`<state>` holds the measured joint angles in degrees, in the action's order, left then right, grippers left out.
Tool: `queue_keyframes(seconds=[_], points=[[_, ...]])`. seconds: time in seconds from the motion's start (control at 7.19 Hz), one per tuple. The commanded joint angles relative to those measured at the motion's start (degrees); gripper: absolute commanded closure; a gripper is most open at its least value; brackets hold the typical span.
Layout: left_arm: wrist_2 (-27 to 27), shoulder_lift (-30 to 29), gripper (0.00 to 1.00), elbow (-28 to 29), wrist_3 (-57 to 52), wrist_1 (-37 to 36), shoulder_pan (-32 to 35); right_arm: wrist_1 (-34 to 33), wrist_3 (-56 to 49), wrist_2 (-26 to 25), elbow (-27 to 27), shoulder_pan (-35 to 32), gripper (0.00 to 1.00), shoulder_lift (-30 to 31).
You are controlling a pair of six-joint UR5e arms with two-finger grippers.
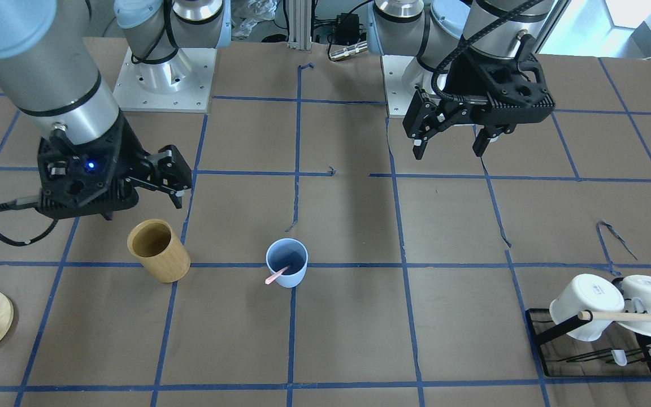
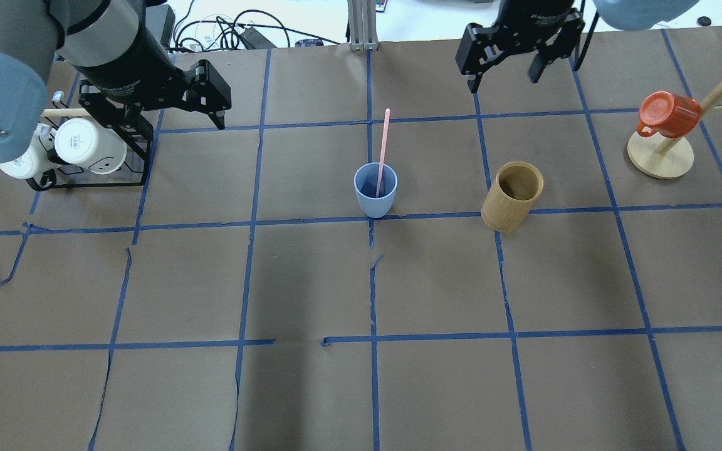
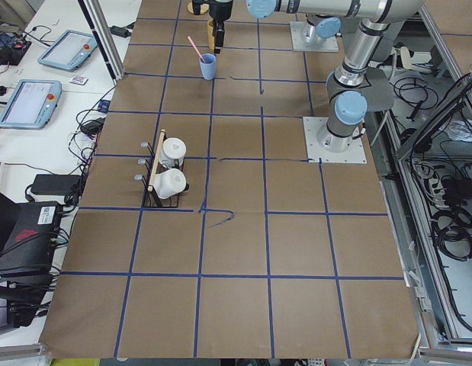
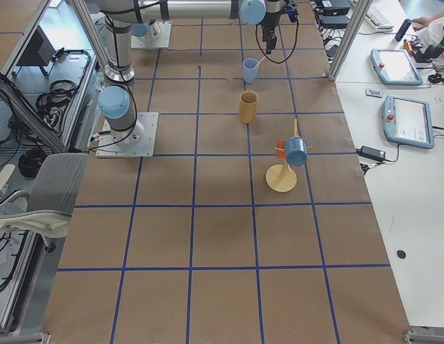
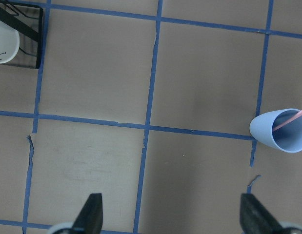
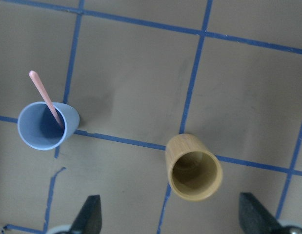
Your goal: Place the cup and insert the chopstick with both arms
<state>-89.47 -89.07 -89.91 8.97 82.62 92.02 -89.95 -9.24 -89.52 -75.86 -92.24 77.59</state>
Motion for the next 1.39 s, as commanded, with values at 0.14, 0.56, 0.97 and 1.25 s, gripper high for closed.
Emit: queue_keyframes(seconds=[0.14, 0.56, 0.97, 1.25], points=[[0.00, 0.03, 0.00, 0.00, 0.00, 0.00, 0.00, 5.93, -1.14, 2.81, -1.48, 4.34, 0.00, 2.22], [0.00, 0.03, 0.00, 0.00, 0.00, 0.00, 0.00, 2.60, 0.97, 3.38, -3.32, 3.83, 0.00, 3.09], [0.00, 0.03, 0.00, 0.00, 0.00, 0.00, 0.00, -1.02, 3.93, 2.07, -9.03, 3.82, 0.00, 8.96], [0.00, 0.03, 0.00, 0.00, 0.00, 0.00, 0.00, -1.02, 11.34, 1.89, -9.22, 3.82, 0.00, 10.04]])
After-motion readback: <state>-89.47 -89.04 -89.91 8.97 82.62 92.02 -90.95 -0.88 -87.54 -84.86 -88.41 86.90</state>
